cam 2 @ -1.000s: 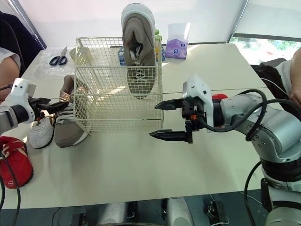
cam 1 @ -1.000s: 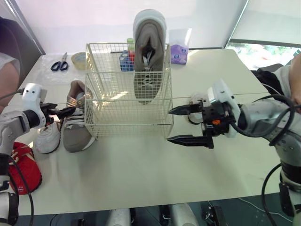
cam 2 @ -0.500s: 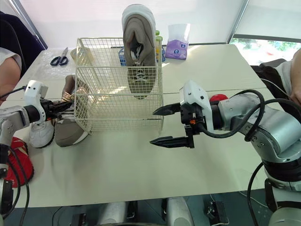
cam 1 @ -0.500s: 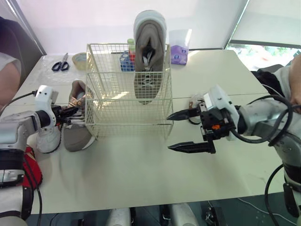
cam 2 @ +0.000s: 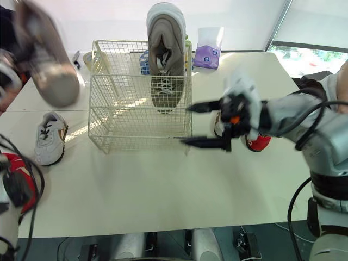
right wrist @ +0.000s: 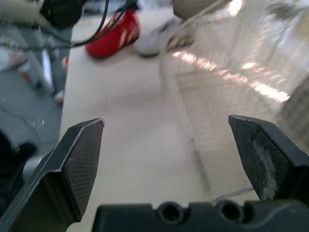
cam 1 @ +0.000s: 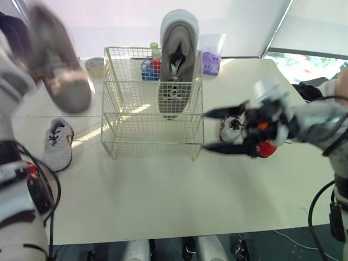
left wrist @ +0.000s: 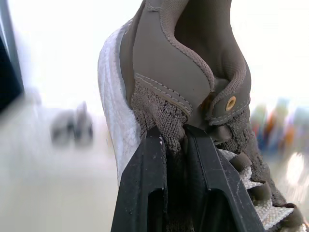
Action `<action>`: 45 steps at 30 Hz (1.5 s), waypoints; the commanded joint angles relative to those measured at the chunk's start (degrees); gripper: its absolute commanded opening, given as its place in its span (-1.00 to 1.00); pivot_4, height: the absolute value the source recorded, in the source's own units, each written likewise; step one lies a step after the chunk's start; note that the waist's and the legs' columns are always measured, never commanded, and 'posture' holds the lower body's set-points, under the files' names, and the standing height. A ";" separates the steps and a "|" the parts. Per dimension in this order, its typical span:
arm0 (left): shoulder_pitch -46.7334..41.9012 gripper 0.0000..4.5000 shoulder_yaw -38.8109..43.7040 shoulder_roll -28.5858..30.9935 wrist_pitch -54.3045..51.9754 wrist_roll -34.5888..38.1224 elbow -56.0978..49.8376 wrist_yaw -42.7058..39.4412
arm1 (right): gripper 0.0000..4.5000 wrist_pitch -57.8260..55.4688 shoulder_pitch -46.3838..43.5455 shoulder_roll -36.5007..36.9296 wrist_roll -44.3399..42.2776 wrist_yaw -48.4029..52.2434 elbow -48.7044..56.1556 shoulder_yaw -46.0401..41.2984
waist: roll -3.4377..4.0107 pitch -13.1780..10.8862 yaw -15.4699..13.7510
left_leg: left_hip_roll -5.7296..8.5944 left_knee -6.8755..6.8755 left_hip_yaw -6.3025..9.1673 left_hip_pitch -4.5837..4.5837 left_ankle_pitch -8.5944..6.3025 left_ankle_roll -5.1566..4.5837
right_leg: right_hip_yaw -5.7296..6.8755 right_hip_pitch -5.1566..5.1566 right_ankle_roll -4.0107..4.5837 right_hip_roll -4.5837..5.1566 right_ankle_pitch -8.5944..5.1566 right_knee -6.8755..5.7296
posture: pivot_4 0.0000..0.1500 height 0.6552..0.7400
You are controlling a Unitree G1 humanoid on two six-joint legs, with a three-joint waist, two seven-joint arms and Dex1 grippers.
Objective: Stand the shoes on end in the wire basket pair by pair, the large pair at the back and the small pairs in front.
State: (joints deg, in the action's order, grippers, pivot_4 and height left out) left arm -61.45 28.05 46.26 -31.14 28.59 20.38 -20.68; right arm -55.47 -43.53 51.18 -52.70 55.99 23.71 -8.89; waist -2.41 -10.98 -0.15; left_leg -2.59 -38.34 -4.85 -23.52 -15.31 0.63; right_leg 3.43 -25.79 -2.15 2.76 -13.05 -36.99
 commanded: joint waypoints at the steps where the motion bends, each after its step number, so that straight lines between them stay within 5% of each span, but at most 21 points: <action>1: -7.25 -0.89 -2.92 -1.16 13.26 -3.57 -4.87 0.26 | 1.00 -0.83 -2.21 1.15 -3.12 -2.08 -0.90 -4.79 | 0.02 0.04 -0.21 | 0.02 0.02 -0.07 0.04 -0.03 -0.05 | -0.01 0.03 -0.01 0.03 0.00 0.03 | 1.00 1.00; 8: -17.41 -0.89 -14.27 -14.94 39.13 -15.52 11.44 0.25 | 1.00 0.54 -2.58 0.83 -2.80 -2.84 -1.86 -4.41 | 0.16 0.11 -2.19 | 0.16 -0.11 -0.18 0.29 -0.05 -0.12 | 0.04 0.39 -0.05 -0.05 -0.03 0.01 | 1.00 1.00; 16: -18.71 -0.89 -18.60 -20.04 55.83 -20.94 25.85 -1.50 | 1.00 0.13 0.36 2.74 -3.39 -4.70 -0.90 -7.02 | 0.18 0.08 -0.42 | -0.03 -0.53 -0.16 0.03 -0.21 -0.39 | -0.01 0.22 -0.20 -0.13 0.06 -0.06 | 1.00 1.00; 27: -8.59 -0.89 -19.40 -24.88 55.84 -22.20 17.78 1.01 | 1.00 -0.65 3.56 2.82 -5.43 -7.67 -0.28 -7.84 | 0.18 0.08 -0.51 | -0.04 -0.64 -0.20 0.02 -0.29 -0.50 | -0.09 0.22 -0.26 -0.11 0.08 -0.08 | 1.00 1.00; 34: -1.54 -0.89 -20.27 -26.10 56.76 -24.48 15.32 4.04 | 1.00 -9.94 5.60 0.32 -19.12 -17.22 -4.23 -13.07 | 0.17 0.09 -0.60 | -0.04 -0.70 -0.18 0.06 -0.29 -0.50 | -0.09 0.34 -0.26 -0.07 0.08 -0.07 | 1.00 1.00; 45: 3.67 -0.89 -21.22 -26.85 54.34 -24.54 9.58 4.82 | 1.00 -8.34 10.74 -1.26 -20.35 -21.47 -1.88 -12.32 | 0.18 0.12 -0.61 | -0.03 -0.74 -0.10 0.11 -0.29 -0.51 | -0.07 0.41 -0.29 -0.09 0.10 -0.08 | 1.00 1.00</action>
State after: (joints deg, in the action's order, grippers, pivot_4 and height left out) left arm -58.03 7.65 19.18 24.07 4.28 32.17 -15.06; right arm -65.31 -32.25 50.02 -72.27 34.56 20.90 -20.51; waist -2.23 -10.86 -0.76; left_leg -2.62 -39.08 -4.95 -23.41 -15.60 0.13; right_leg 3.36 -25.37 -2.43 2.67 -12.95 -37.07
